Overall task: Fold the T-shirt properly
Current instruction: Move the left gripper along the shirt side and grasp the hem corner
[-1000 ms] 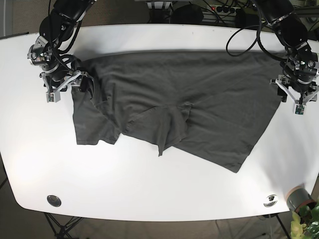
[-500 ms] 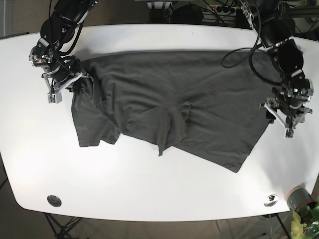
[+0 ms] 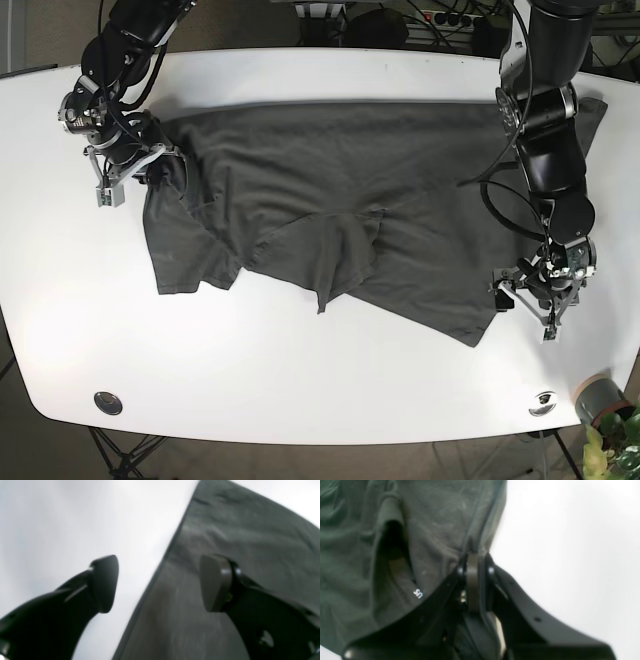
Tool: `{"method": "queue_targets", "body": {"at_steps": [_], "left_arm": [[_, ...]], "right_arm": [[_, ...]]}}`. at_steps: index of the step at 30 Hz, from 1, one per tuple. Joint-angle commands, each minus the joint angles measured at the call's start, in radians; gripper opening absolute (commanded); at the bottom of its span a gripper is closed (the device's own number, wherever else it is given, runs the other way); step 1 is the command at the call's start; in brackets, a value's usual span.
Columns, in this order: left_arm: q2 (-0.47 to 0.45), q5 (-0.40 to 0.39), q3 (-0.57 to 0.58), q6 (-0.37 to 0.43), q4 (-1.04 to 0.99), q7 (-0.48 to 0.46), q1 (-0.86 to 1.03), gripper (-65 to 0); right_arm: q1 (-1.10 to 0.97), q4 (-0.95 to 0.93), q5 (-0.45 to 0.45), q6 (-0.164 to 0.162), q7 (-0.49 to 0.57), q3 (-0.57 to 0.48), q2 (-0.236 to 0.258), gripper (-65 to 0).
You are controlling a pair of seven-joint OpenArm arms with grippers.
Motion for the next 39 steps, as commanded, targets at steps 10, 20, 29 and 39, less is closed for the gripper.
{"method": "queue_targets", "body": {"at_steps": [10,20,29,39], "left_arm": [[-0.034,-0.015,0.063,0.032,-0.334,-0.216,-0.165,-15.3],[-0.028,-0.017,0.063,-0.055,-0.400,-0.238,-0.172,-15.3],[-0.005,-0.015,0.063,-0.069,-0.487,-0.236,-0.169,-15.8],[-0.037,-0.015,0.063,-0.069,-0.492,-0.236,-0.165,-15.8]], "right_arm": [[0.021,0.014,-0.012,0.003,-0.021,0.000,0.006,-62.6],[0.023,0.014,-0.012,0.004,-0.021,0.001,0.004,-62.6],[0.021,0.014,0.070,0.004,-0.021,0.001,0.010,-62.6],[0.023,0.013,0.069,0.004,-0.021,0.001,0.010,-62.6]]}}
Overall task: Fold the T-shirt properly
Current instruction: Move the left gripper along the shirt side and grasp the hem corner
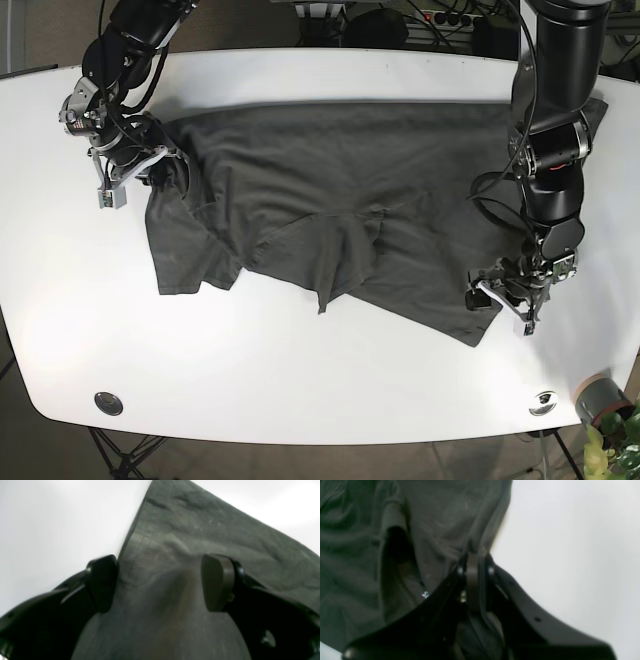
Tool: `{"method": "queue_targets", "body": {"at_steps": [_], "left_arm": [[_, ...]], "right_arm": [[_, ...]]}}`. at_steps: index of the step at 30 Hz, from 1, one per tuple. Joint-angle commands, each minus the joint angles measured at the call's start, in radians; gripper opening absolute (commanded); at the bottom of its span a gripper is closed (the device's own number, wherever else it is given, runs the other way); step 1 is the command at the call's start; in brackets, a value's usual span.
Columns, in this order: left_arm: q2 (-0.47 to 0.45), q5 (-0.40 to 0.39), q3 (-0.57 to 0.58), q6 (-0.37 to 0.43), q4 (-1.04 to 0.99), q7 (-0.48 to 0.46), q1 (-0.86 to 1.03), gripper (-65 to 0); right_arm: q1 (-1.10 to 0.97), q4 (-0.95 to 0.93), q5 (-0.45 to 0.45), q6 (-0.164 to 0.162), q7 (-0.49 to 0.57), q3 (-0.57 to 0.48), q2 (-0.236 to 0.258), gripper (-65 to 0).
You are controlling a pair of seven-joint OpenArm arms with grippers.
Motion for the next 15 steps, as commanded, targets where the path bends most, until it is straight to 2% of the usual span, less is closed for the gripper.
{"method": "queue_targets", "body": {"at_steps": [1,4,7,8,12,13,15], "left_arm": [[-0.020,0.007,0.000,0.009,0.001,0.035,-0.016,-16.1],[-0.020,0.007,0.000,0.007,0.000,0.035,-0.014,-23.5],[-0.020,0.008,0.000,0.007,0.001,0.031,-0.008,-38.6],[-0.020,0.008,0.000,0.007,0.003,0.028,0.006,-46.5],[-0.018,0.013,0.002,0.007,0.003,-0.012,0.027,-62.8],[-0.018,0.011,0.002,0.007,0.003,-0.028,0.036,-65.0],[-0.018,0.007,-0.001,0.007,0.003,-0.040,0.044,-65.0]], "right_arm": [[0.012,0.014,0.013,0.004,0.010,-0.001,0.012,-62.6],[0.012,0.014,0.013,0.004,0.010,-0.001,0.012,-62.6],[0.012,0.014,0.013,0.004,0.010,-0.001,0.012,-62.6],[0.012,0.013,0.013,0.004,0.010,-0.001,0.012,-62.6],[0.012,0.014,0.013,0.004,0.010,-0.003,0.012,-62.6],[0.012,0.014,0.013,0.004,0.010,-0.003,0.012,-62.6],[0.012,0.014,0.013,0.003,0.010,-0.003,0.012,-62.6]]}}
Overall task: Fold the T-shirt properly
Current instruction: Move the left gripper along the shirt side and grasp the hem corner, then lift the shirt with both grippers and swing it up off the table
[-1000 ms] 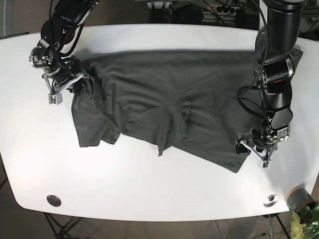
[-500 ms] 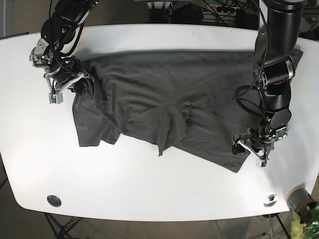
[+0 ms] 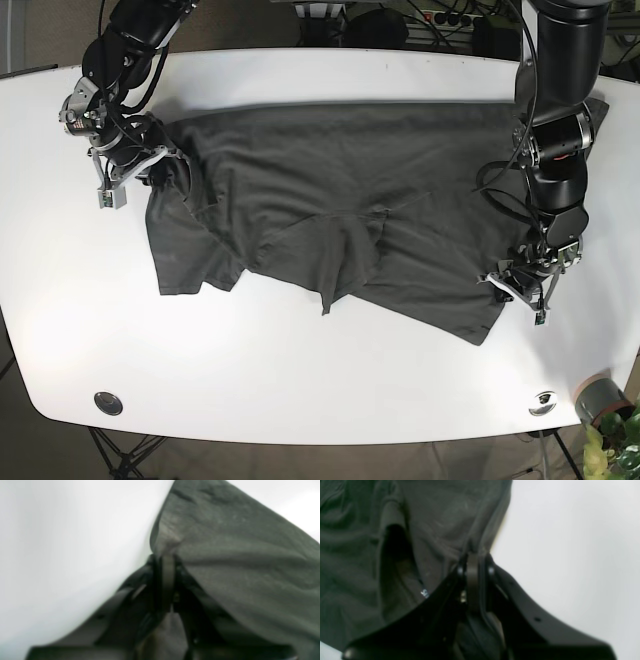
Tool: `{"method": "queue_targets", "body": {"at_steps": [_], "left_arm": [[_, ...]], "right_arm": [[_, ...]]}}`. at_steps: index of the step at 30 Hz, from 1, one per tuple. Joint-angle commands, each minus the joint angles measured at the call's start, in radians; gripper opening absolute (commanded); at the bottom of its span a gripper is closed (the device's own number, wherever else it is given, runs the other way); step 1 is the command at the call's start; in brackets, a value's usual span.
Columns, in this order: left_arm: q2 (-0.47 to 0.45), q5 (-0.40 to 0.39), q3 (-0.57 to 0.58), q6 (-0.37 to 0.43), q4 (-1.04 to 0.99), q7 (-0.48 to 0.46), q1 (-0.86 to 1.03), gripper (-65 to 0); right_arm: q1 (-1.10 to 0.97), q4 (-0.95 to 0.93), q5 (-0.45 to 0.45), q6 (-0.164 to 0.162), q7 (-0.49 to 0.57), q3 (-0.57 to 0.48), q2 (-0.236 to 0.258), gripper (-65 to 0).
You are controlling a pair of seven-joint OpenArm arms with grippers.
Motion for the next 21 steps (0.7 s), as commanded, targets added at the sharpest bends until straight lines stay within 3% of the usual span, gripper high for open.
{"method": "queue_targets", "body": {"at_steps": [1,8,21], "left_arm": [[-0.002,0.013,-0.002,-0.005,0.001,0.039,-0.004,-65.0],[-0.002,0.012,-0.065,-0.005,0.098,0.081,-0.001,-65.0],[0.101,0.015,-0.096,-0.004,0.708,0.423,0.096,-65.0]], "right_arm": [[0.012,0.016,0.013,0.003,0.010,-0.002,0.012,-62.6],[0.014,0.081,0.013,-0.003,0.006,-0.002,0.012,-62.8],[0.172,0.096,0.011,-0.005,-0.033,-0.109,0.127,-62.8]]}}
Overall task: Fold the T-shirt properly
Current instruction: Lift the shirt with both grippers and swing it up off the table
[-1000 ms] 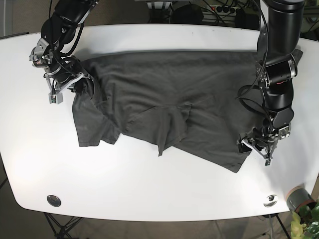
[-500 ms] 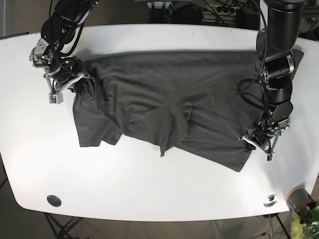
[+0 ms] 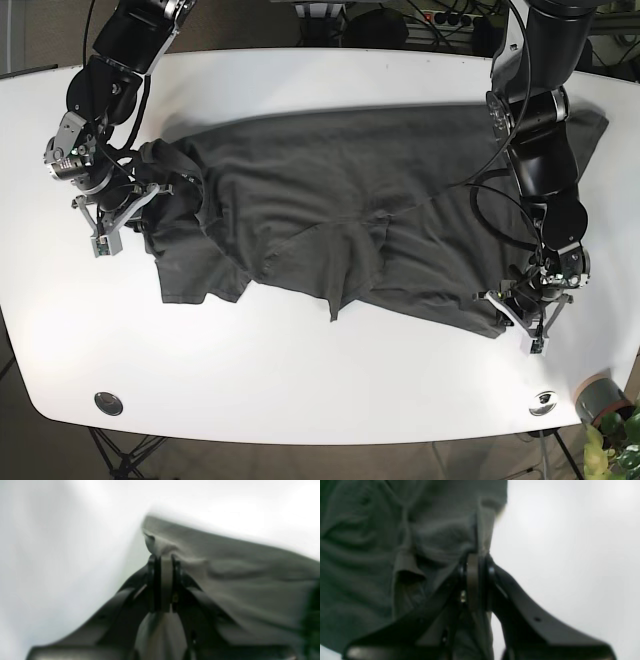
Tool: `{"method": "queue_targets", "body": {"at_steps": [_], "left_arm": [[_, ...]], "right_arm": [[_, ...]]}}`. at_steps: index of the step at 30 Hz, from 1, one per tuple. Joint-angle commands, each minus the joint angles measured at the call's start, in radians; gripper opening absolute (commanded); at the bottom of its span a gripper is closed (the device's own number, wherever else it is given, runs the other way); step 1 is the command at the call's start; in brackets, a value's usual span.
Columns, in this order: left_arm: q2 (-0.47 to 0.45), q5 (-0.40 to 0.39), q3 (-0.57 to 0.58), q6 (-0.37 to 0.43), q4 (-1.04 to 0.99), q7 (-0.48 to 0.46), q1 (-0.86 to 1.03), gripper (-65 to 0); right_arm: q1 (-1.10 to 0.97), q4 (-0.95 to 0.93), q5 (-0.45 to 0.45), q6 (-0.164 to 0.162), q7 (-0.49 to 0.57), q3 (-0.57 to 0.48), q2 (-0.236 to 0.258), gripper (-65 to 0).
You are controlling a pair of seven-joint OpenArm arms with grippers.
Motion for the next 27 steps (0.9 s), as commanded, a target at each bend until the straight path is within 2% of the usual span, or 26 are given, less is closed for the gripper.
{"method": "queue_targets", "body": {"at_steps": [1,7,15,19,24,27], "left_arm": [[0.019,0.002,-0.003,0.007,0.128,0.039,-0.026,-65.0],[0.033,0.003,-0.003,0.010,0.295,0.135,-0.032,-65.0],[0.033,0.003,-0.003,0.011,0.436,0.235,-0.107,-65.0],[0.022,0.005,-0.004,0.011,0.436,0.246,-0.181,-65.0],[-0.014,0.006,-0.004,0.011,0.434,0.246,-0.273,-65.0],[-0.016,0.008,-0.004,0.011,0.430,0.246,-0.345,-65.0]], "right_arm": [[0.075,0.017,0.014,0.002,0.013,-0.002,0.050,-62.8],[0.213,0.016,0.014,0.002,-0.051,-0.074,0.117,-62.8],[0.442,-0.049,0.016,0.002,-0.122,-0.083,0.185,-62.8],[0.575,-0.144,0.016,0.002,-0.134,-0.087,0.225,-62.8],[0.733,-0.241,0.020,0.002,-0.132,-0.189,0.294,-62.8],[0.811,-0.261,0.020,0.002,-0.129,-0.226,0.308,-62.8]]}}
